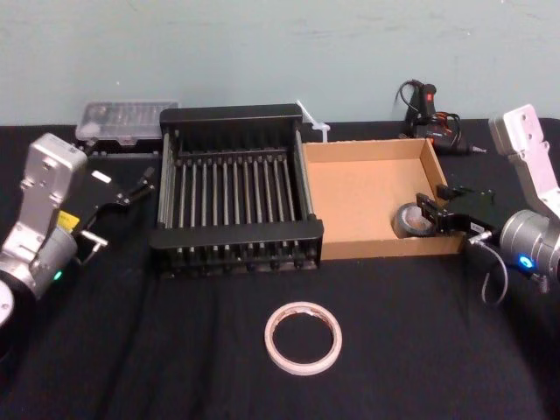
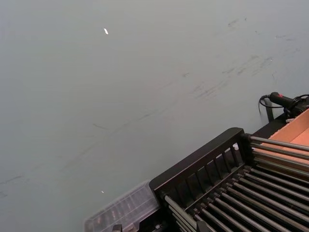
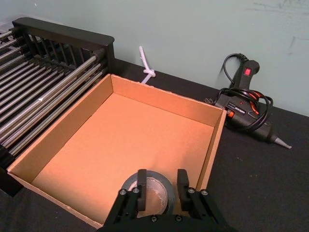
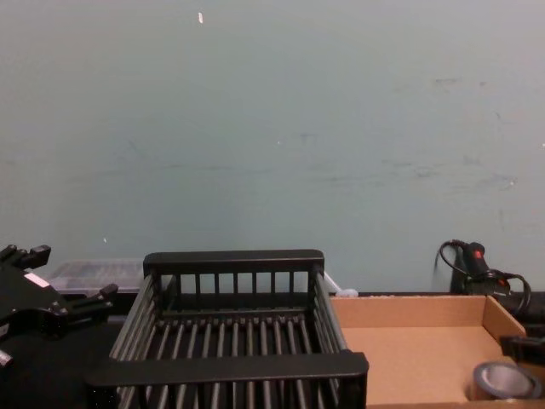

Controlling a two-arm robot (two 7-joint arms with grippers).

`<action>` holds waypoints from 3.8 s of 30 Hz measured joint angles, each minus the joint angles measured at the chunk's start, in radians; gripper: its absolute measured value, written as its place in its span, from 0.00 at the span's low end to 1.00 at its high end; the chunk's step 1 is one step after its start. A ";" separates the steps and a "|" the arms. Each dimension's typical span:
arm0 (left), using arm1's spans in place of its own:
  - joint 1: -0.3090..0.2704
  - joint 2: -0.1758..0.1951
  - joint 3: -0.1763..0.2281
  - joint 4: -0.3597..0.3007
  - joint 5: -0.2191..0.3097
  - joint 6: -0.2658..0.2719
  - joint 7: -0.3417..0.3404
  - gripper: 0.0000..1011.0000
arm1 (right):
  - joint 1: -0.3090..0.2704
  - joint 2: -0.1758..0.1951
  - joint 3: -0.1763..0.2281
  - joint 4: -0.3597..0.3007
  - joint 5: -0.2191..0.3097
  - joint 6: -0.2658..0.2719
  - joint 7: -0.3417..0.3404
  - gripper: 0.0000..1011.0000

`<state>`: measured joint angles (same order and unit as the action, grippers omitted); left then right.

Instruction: Pick up the white tape and place it into the black box , Pick up the silver tape and place it into the brown box.

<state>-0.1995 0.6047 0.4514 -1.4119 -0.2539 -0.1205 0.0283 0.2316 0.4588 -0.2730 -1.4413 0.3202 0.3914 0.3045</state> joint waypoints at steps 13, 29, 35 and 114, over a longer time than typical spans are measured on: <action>0.000 0.000 0.000 0.000 0.000 0.000 0.000 0.99 | -0.001 0.001 0.000 -0.001 0.000 0.001 0.000 0.78; 0.000 0.000 0.000 0.000 0.000 0.000 0.000 0.99 | -0.001 0.001 0.000 -0.001 0.001 0.001 0.000 0.99; 0.000 0.000 0.000 0.000 0.000 0.000 0.000 0.99 | -0.012 0.007 0.005 -0.027 -0.001 -0.003 0.010 0.99; 0.000 0.000 0.000 0.000 0.000 0.000 0.000 0.99 | -0.019 0.178 -0.316 -0.209 0.013 -0.010 0.268 0.99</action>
<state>-0.1995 0.6047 0.4514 -1.4120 -0.2539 -0.1205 0.0283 0.2122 0.6371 -0.5893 -1.6504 0.3335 0.3809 0.5724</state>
